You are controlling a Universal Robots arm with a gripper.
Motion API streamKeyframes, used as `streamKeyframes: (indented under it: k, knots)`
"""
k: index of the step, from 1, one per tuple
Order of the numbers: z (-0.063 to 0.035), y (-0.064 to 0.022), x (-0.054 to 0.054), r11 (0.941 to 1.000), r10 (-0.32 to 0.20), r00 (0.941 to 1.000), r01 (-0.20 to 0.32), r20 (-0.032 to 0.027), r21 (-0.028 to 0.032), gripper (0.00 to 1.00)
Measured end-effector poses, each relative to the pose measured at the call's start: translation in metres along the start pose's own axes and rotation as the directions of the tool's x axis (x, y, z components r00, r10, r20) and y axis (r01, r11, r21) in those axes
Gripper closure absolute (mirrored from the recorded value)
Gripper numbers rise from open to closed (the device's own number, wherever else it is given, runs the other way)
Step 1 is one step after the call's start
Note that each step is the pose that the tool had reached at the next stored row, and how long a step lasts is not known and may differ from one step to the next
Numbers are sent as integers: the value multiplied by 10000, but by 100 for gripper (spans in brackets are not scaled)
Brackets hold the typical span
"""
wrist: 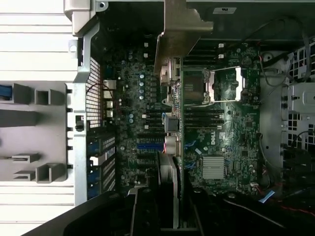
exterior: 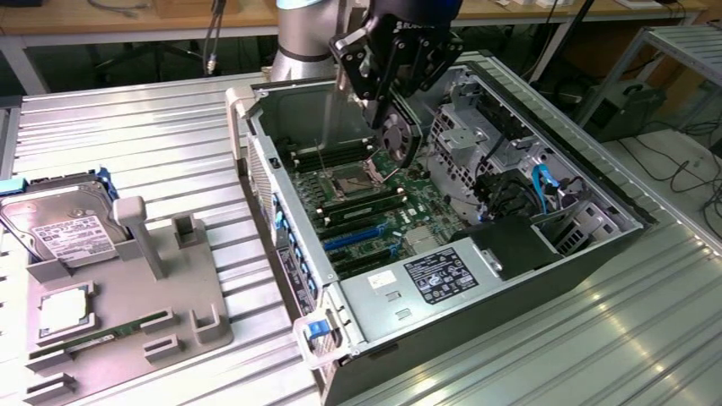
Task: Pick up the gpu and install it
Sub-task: 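Pick up the gpu and move the gpu toward the slot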
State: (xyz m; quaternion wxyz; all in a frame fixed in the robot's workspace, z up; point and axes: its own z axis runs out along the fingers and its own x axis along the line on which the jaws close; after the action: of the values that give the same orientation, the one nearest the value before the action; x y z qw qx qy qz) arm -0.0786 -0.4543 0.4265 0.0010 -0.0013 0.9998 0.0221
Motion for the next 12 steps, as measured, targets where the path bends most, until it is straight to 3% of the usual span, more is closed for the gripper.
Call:
streamKeyframes:
  k: [2, 3, 12]
  knots:
    - [1, 7, -36, 9998, 12, 10000, -12, 24, 199, 72]
    - [4, 9, -54, 9997, 18, 10000, -19, 31, 245, 72]
    - [26, 28, -275, 9997, 40, 10000, -41, 32, 244, 72]
